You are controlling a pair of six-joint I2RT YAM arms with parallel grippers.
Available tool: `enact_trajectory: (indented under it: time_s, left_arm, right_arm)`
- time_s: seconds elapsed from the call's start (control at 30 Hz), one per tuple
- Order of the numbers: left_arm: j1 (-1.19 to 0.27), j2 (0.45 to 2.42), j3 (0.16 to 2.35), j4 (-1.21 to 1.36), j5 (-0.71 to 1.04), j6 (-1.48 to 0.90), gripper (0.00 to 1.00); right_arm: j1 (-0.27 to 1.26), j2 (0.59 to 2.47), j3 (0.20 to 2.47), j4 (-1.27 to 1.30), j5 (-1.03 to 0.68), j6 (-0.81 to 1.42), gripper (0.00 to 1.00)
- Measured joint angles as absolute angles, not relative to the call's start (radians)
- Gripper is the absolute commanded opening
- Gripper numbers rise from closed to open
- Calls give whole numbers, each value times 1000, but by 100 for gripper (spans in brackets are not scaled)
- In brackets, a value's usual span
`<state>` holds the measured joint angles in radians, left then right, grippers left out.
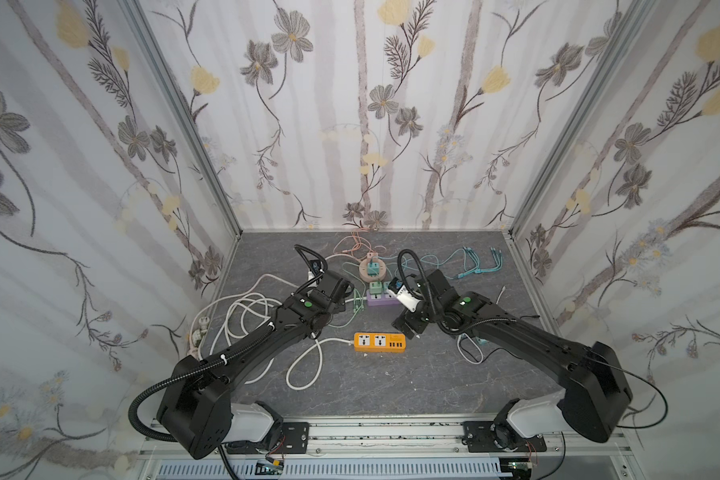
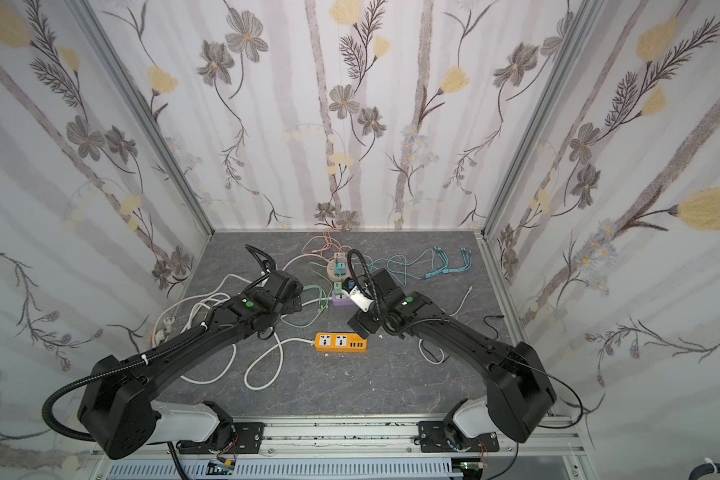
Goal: Insert the plug
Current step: 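Grasp the white-corded teal charger with the right gripper while the left arm moves inward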
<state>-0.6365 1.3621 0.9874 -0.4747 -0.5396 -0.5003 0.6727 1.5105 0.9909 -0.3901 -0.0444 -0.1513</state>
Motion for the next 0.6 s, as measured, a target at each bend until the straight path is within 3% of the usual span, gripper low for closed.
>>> enact_trajectory:
  time_s: [0.23,0.33,0.5,0.6]
  left_arm:
    - [-715,1407,1019,-406,-561,-467,100]
    - [-771,1430,1029,-367,-566,-411,100]
    - [-874,1509,1065,-299,-515,-293,100]
    - [-921,1570,1108,-281,-485,-234,100]
  right_arm:
    - [361,1184,770,-377,122,395,99]
    - [165,1112,710,-437,88,641,99]
    - [-38,1131,670,-562,-7,938,98]
    - [-61,1226,716,-632,-40,1027,89]
